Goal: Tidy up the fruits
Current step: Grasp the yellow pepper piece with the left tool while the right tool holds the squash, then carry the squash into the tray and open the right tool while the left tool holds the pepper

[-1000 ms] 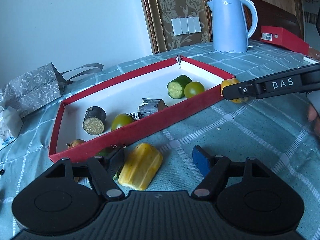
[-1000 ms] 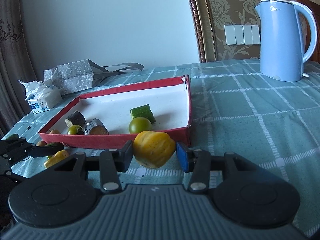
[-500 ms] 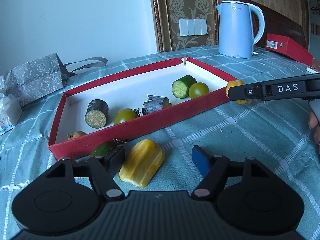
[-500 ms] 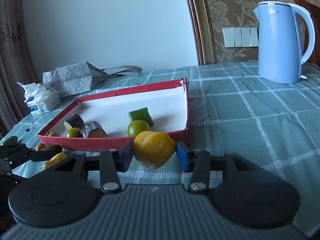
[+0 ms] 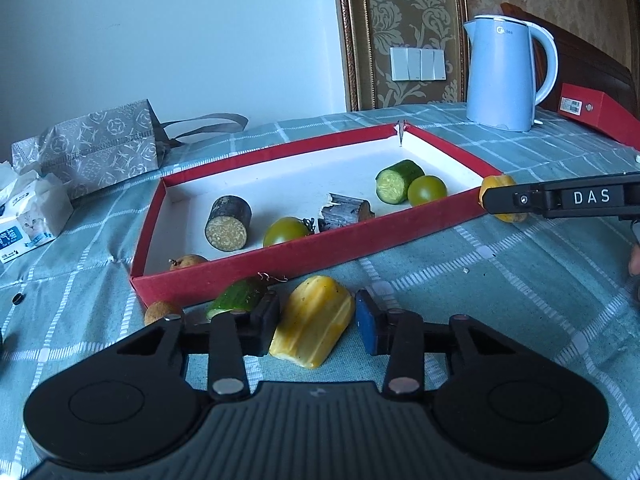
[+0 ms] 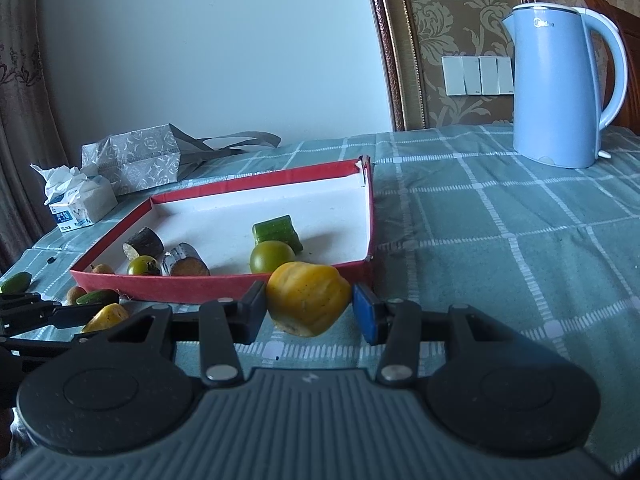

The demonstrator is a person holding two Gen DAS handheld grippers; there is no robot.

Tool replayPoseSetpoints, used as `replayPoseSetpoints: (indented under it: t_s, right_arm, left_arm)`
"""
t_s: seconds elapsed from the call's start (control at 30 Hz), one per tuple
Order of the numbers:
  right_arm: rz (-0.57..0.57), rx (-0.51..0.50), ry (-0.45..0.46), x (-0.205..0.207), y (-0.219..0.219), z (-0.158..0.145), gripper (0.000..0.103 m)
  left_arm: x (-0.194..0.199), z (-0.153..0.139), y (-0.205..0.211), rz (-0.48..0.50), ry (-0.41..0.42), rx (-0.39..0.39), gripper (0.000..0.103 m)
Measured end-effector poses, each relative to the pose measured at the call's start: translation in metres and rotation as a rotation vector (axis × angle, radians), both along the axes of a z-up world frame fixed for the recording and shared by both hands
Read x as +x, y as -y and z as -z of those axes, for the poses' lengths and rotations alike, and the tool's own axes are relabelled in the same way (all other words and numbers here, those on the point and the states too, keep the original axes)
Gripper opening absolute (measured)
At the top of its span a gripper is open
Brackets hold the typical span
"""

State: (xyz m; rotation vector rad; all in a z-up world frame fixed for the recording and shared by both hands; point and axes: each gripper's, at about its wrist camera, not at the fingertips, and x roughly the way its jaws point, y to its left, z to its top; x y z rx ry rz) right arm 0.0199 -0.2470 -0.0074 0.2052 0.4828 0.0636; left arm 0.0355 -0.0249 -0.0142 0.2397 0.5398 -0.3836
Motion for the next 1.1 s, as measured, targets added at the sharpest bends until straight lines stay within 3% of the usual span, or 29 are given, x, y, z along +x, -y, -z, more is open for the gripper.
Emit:
replayPoseSetpoints:
  t_s: [0.4, 0.73, 1.1]
  right_arm:
    - [0.003, -0.002, 0.009, 0.0, 0.001, 0.0, 0.044]
    - [0.003, -0.001, 0.01, 0.0, 0.001, 0.0, 0.044]
    - [0.006, 0.002, 0.026, -0.002, 0.002, -0.002, 0.044]
  left_arm:
    - [-0.017, -0.016, -0.005, -0.061, 0.052, -0.059, 0.029]
    - [-0.041, -0.029, -0.023, -0.061, 0.126, -0.133, 0.028]
    - [-0.043, -0.041, -0.048, -0.215, 0.259, -0.131, 0.028]
